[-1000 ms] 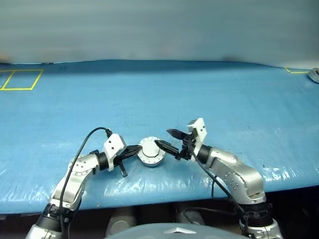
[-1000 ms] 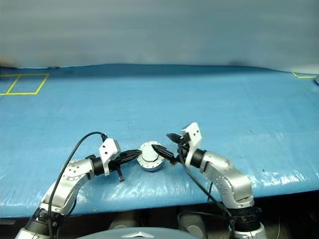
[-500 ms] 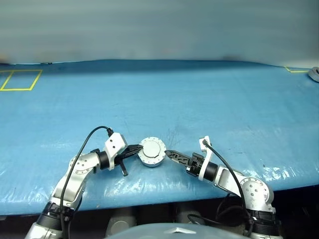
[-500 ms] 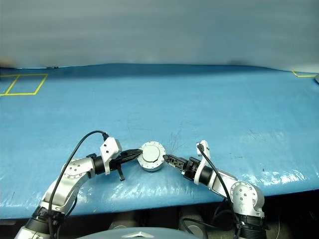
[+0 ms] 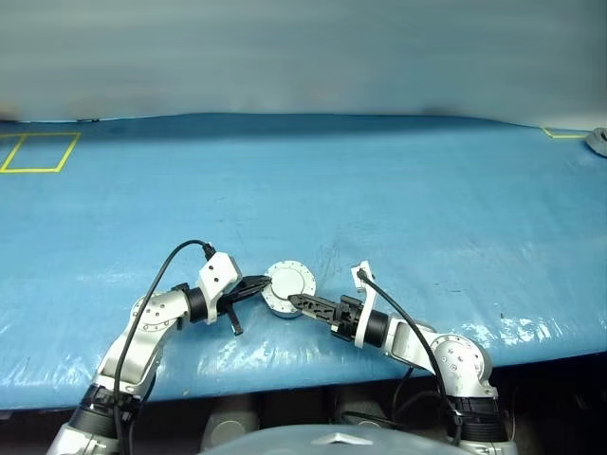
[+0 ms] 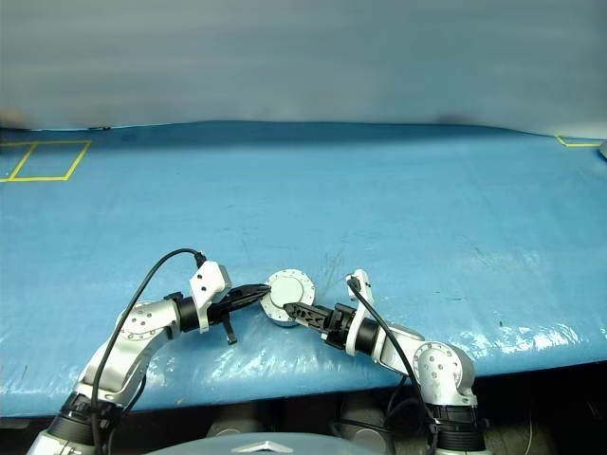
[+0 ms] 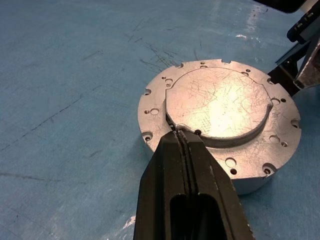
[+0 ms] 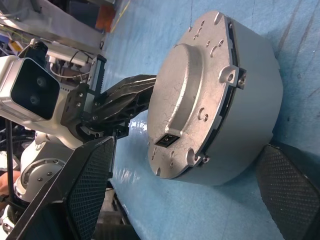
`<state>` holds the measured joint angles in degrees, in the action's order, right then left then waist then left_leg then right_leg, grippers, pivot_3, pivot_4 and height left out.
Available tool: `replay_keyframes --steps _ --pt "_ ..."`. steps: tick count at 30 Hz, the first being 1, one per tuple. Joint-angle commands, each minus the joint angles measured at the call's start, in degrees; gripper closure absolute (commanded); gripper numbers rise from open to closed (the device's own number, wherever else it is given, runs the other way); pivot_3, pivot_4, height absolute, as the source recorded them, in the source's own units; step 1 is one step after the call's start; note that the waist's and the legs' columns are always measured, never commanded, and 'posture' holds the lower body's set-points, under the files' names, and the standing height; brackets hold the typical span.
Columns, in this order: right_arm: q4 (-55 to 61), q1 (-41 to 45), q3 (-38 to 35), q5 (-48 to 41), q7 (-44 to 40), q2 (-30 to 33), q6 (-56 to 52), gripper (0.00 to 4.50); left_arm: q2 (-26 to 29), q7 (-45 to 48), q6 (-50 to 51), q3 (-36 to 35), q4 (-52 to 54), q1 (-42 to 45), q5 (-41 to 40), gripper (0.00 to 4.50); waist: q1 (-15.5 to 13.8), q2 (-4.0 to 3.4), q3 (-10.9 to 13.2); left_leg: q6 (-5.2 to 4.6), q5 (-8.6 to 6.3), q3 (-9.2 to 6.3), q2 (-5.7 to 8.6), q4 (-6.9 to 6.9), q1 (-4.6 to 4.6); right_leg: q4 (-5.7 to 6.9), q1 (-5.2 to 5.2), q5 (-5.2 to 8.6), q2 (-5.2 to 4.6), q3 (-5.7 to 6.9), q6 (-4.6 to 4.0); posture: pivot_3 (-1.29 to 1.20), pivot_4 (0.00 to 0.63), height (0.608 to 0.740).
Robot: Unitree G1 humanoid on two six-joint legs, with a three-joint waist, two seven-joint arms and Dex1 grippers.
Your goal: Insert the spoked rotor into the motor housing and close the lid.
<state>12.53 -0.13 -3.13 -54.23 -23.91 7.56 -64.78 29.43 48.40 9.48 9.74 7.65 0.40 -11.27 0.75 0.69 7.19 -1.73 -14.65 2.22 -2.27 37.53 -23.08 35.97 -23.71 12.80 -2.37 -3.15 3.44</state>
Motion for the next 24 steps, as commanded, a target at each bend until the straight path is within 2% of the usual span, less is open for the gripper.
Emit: replay_keyframes --steps 1,2,5,11,14,15,24 --pt "0.2 -0.1 0.4 0.6 -0.8 0.3 1.7 0.03 0.1 0.4 0.9 2.1 -0.8 -0.8 1.3 4.50 0.0 0.00 0.0 0.00 0.00 -0.01 0.00 0.00 0.00 0.00 0.00 0.00 0.00 0.00 0.00 0.00 0.150 0.740" --pt "0.2 -0.1 0.6 0.6 -0.9 0.4 1.8 0.03 0.1 0.4 0.8 2.1 -0.9 -0.8 1.3 4.50 0.0 -0.01 0.0 0.00 0.00 -0.01 0.00 0.00 0.01 0.00 0.00 0.00 0.00 0.00 0.00 0.00 0.150 0.740" --pt "0.8 -0.6 1.4 1.1 -1.7 0.5 2.7 0.62 -0.1 0.5 0.5 2.2 -1.5 -0.6 1.5 4.50 -0.1 -0.02 0.0 0.00 0.00 -0.01 0.00 0.00 0.00 0.00 -0.01 0.00 -0.01 0.00 0.00 0.00 0.150 0.740" --pt "1.2 -0.5 3.3 2.8 -2.0 0.2 3.6 2.61 0.0 0.6 -0.2 2.3 -2.5 0.0 1.9 4.50 0.0 -0.05 0.0 0.00 0.00 -0.05 0.04 0.00 -0.18 -0.01 -0.06 -0.12 -0.02 0.05 -0.18 0.00 0.150 0.740" --pt "0.8 -0.6 3.7 3.3 -2.1 0.3 4.0 3.12 0.2 1.0 -0.4 1.9 -2.7 -0.2 1.6 4.50 -0.1 -0.07 0.0 0.00 0.00 -0.11 0.03 0.00 -0.11 0.00 -0.05 -0.10 -0.01 0.11 -0.14 0.00 0.150 0.740" --pt "0.8 -0.6 3.7 3.3 -2.1 0.2 4.1 3.24 0.3 1.1 -0.5 1.8 -2.8 -0.2 1.6 4.50 -0.1 -0.07 0.0 0.00 0.00 -0.12 0.04 0.01 -0.08 0.00 -0.02 -0.04 -0.01 0.12 -0.04 0.00 0.150 0.740" --pt "-0.1 -0.2 3.5 4.1 -2.1 -0.3 4.7 3.25 0.6 1.5 -0.7 1.1 -3.0 -0.3 1.3 4.50 0.1 -0.08 0.0 0.01 0.01 -0.13 0.00 0.02 -0.06 0.01 -0.01 0.00 -0.02 0.12 0.02 0.00 0.150 0.740"
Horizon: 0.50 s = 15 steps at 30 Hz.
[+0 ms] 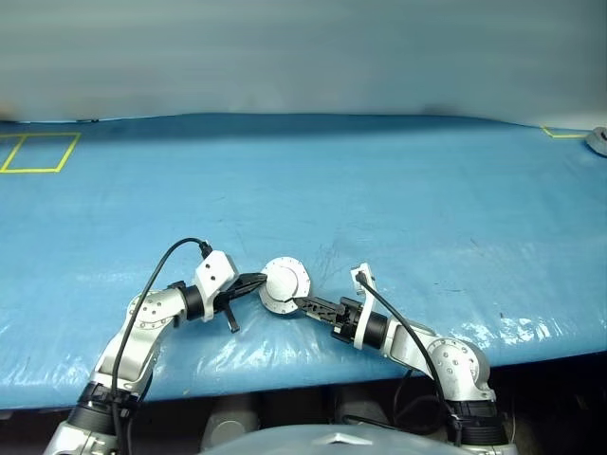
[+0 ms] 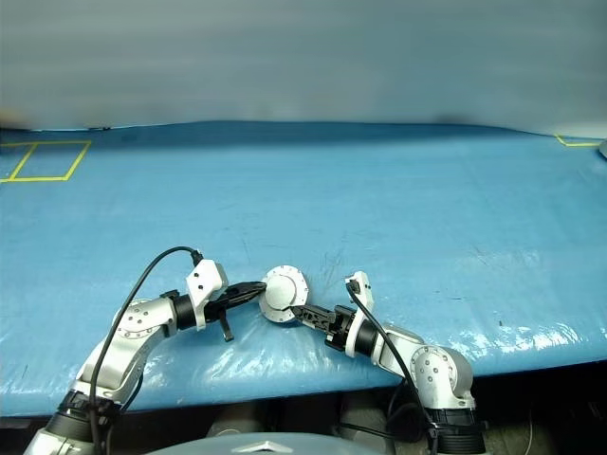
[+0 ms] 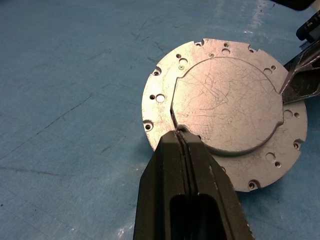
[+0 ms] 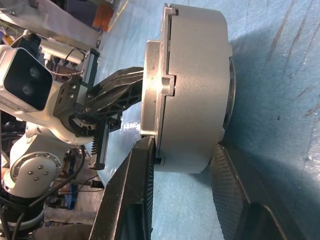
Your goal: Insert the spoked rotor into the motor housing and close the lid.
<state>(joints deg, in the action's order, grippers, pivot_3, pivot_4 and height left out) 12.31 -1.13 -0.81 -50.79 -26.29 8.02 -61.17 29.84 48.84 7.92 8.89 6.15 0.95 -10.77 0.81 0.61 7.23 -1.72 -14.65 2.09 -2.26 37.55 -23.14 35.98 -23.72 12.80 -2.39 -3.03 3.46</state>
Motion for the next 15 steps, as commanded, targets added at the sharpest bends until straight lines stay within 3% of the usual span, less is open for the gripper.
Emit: replay_keyframes --steps 1,15 --pt "0.0 1.0 0.9 0.4 0.2 -1.0 1.2 3.25 0.3 1.2 0.9 1.6 -1.2 -0.8 0.5 4.50 0.0 0.00 0.0 0.00 0.00 0.00 0.00 0.00 0.00 0.00 0.00 0.00 0.00 0.00 0.00 0.00 0.150 0.740" --pt "-3.6 3.2 -5.4 -4.7 6.6 -7.8 -0.2 3.25 -3.5 -1.4 7.7 -10.9 2.5 0.4 -13.8 4.50 0.7 -0.03 0.1 0.02 0.02 -0.10 -0.04 -0.01 -0.57 0.01 -0.21 -0.21 0.14 0.15 -0.07 0.00 0.150 0.740"
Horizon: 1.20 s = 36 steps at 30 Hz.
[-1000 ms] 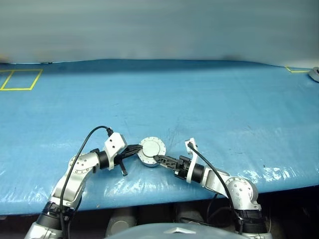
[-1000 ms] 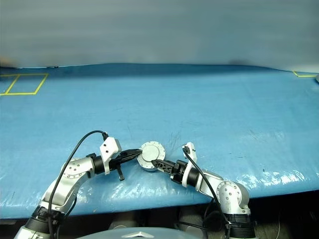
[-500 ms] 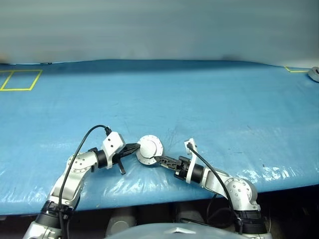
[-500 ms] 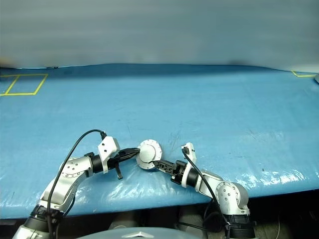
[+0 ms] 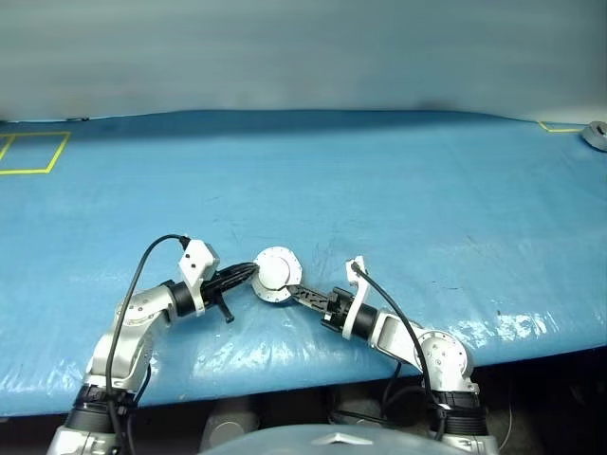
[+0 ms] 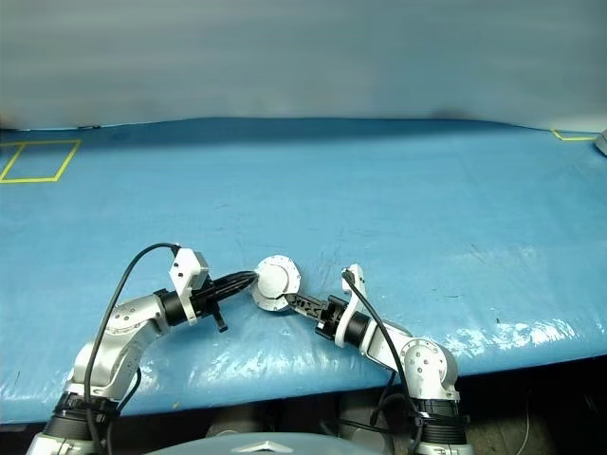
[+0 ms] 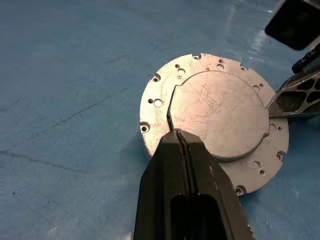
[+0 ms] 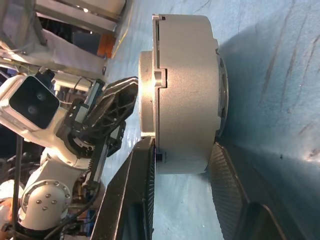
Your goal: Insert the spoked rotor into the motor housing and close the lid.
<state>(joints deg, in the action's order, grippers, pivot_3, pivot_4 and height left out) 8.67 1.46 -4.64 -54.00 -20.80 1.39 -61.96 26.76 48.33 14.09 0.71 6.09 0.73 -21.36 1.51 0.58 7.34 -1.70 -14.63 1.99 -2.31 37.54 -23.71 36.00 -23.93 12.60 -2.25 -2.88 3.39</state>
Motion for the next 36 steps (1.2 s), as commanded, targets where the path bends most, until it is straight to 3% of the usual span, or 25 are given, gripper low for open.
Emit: replay_keyframes --steps 1,5,9,14,24,29,36 --pt "0.0 0.7 -1.9 -2.0 1.4 -1.7 0.7 3.25 -0.5 -1.0 2.1 -3.0 2.9 0.6 -3.7 4.50 0.0 -0.01 0.0 0.00 0.00 -0.01 0.00 0.00 0.00 0.00 0.00 0.00 0.01 0.01 0.00 0.00 0.150 0.740" --pt "-1.1 1.5 -4.3 -4.7 2.8 -4.3 1.3 3.25 -1.0 -2.3 3.1 -4.5 4.3 0.4 -5.6 4.50 0.2 -0.02 0.0 0.01 0.01 -0.01 -0.01 0.02 0.04 0.01 0.06 0.00 0.05 0.00 0.01 0.00 0.150 0.740" --pt "-1.7 3.5 -8.4 -10.9 5.0 -8.8 2.5 3.25 -5.1 -8.8 5.3 -8.8 5.5 2.2 -10.0 4.50 0.2 0.04 0.3 0.01 0.01 -0.02 -0.01 0.08 0.01 0.01 0.06 -0.04 0.05 -0.01 0.06 0.00 0.150 0.740" --pt "-1.2 5.1 -7.5 -13.5 7.0 -10.5 3.8 3.25 -6.6 -11.4 7.6 -9.3 7.9 1.3 -11.8 4.50 0.4 0.05 0.5 0.01 0.01 -0.05 0.08 0.07 -0.07 -0.02 0.03 -0.09 0.06 -0.02 0.16 0.00 0.150 0.740" --pt "-4.1 4.9 -5.8 -12.9 9.8 -10.3 6.3 3.25 -6.1 -11.9 10.6 -9.3 10.3 0.3 -13.5 4.50 0.6 -0.01 0.7 0.04 0.02 -0.15 0.22 0.08 -0.08 0.01 0.05 -0.09 0.24 -0.02 0.15 0.00 0.150 0.740" --pt "-4.8 5.6 -7.0 -12.7 13.1 -10.9 10.2 3.25 -7.3 -12.9 16.4 -11.5 11.3 -0.3 -21.1 4.50 0.6 0.01 0.7 0.04 0.02 -0.15 0.19 0.13 -0.07 0.00 0.07 -0.09 0.20 -0.05 0.16 0.00 0.150 0.740" --pt "-8.0 5.3 -1.4 -3.3 19.4 -7.9 12.1 3.25 -7.6 -13.3 16.1 -8.5 11.8 -1.6 -19.5 4.50 0.9 0.02 0.7 0.10 0.05 -0.11 0.21 0.18 0.19 0.05 0.28 -0.08 0.27 -0.09 0.12 0.00 0.150 0.740"
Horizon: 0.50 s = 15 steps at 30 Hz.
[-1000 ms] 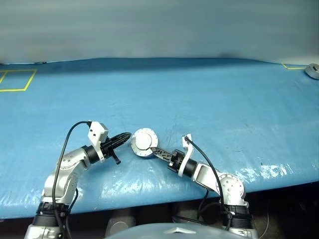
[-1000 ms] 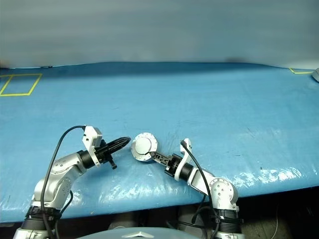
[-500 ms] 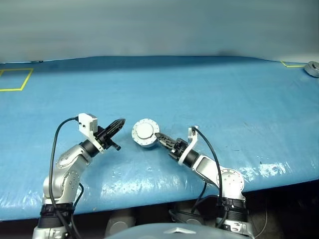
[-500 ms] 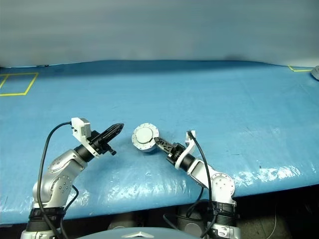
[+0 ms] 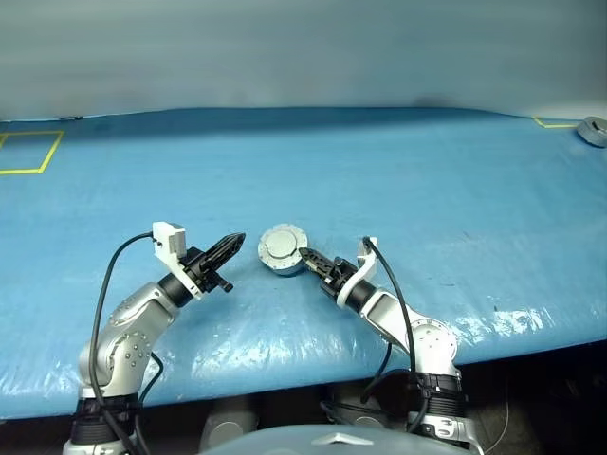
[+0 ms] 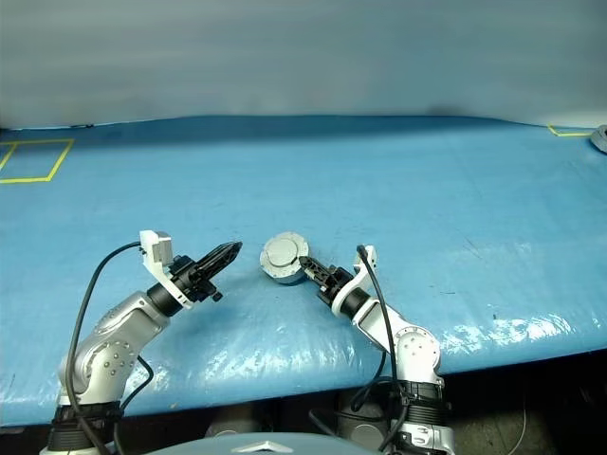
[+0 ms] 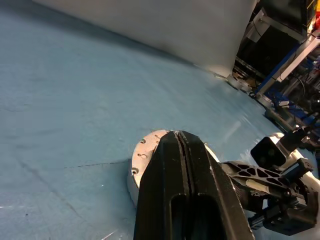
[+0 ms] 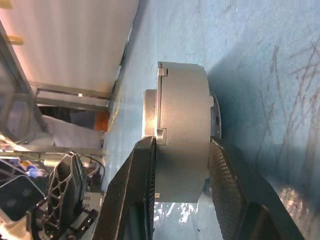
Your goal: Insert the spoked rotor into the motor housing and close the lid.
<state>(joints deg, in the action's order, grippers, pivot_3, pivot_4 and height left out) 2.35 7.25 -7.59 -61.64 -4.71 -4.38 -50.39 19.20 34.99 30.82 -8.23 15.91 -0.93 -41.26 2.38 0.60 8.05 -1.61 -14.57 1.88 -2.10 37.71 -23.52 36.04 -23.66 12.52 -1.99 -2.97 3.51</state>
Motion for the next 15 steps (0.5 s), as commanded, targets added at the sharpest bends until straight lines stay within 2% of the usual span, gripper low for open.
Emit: replay_keyframes --steps 1,9,15 --pt "-1.6 -0.6 2.0 4.6 3.5 -2.0 0.5 3.25 -0.1 0.0 -0.8 0.6 1.9 0.1 0.6 4.50 0.1 0.00 0.0 0.03 0.02 -0.01 -0.03 0.01 0.03 0.01 0.02 -0.01 0.04 0.00 -0.02 0.00 0.150 0.740" --pt "-0.1 -1.6 9.0 13.9 2.3 0.9 5.2 3.25 -0.1 0.9 -2.0 2.6 1.1 0.3 2.8 4.50 0.6 -0.02 -0.1 0.16 0.10 0.08 -0.46 0.18 0.23 0.14 0.08 -0.06 0.52 -0.16 -0.09 0.00 0.150 0.740" --pt "0.2 -1.9 9.8 17.8 3.1 1.3 7.9 3.25 -0.4 1.1 -3.0 3.4 0.4 0.6 3.6 4.50 0.9 -0.03 -0.1 0.16 0.10 0.16 -0.50 0.15 0.43 0.41 0.09 0.01 0.55 -0.27 -0.20 0.00 0.150 0.740"
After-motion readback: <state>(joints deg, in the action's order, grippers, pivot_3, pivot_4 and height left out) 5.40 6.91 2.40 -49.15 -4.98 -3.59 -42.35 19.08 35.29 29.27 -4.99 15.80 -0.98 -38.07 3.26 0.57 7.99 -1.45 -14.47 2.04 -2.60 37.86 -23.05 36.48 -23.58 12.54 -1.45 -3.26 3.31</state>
